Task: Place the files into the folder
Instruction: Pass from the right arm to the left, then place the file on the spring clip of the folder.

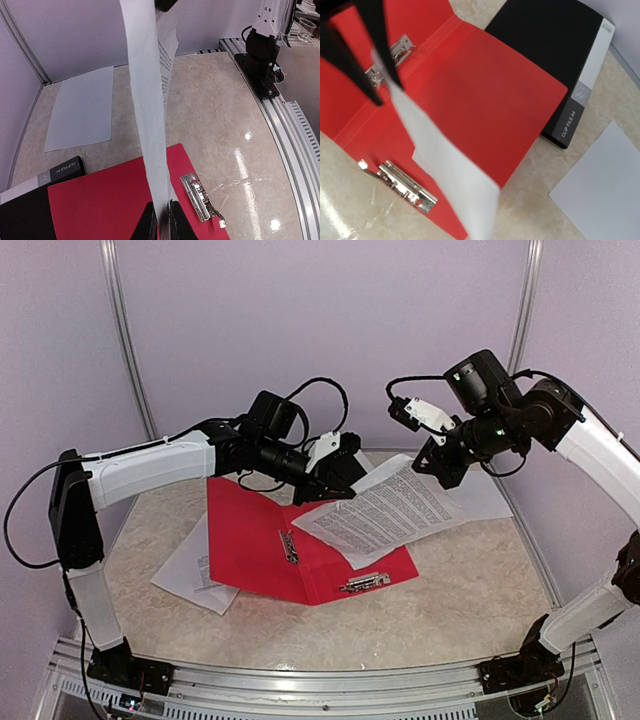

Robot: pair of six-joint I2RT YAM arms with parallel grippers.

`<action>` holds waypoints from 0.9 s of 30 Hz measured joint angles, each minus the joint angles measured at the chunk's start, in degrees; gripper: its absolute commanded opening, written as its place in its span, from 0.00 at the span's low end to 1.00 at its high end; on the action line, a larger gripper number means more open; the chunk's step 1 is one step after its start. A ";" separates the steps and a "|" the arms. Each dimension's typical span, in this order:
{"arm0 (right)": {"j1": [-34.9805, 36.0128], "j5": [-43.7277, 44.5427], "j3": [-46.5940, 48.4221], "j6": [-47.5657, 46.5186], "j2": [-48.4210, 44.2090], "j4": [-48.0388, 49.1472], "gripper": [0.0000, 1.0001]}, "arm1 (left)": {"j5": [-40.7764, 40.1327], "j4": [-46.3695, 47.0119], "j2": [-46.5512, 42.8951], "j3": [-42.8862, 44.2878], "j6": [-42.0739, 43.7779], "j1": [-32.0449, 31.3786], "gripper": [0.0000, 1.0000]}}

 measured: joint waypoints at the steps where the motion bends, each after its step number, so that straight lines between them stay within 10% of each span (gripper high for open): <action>1: 0.00 0.02 -0.09 0.00 -0.02 0.04 0.00 | -0.07 0.00 0.13 0.07 0.13 -0.04 0.05; 9: 0.00 0.33 -0.68 0.28 -0.04 0.48 0.02 | -1.11 -0.28 1.31 0.07 -0.85 -0.52 0.00; 16: -0.02 3.37 -0.31 2.64 -0.04 1.36 0.74 | -5.14 3.52 0.87 -1.09 -9.20 -0.31 0.00; 27: -1.62 7.48 1.60 5.44 -0.04 3.61 0.79 | -15.04 14.40 0.44 -6.51 -39.80 1.25 0.00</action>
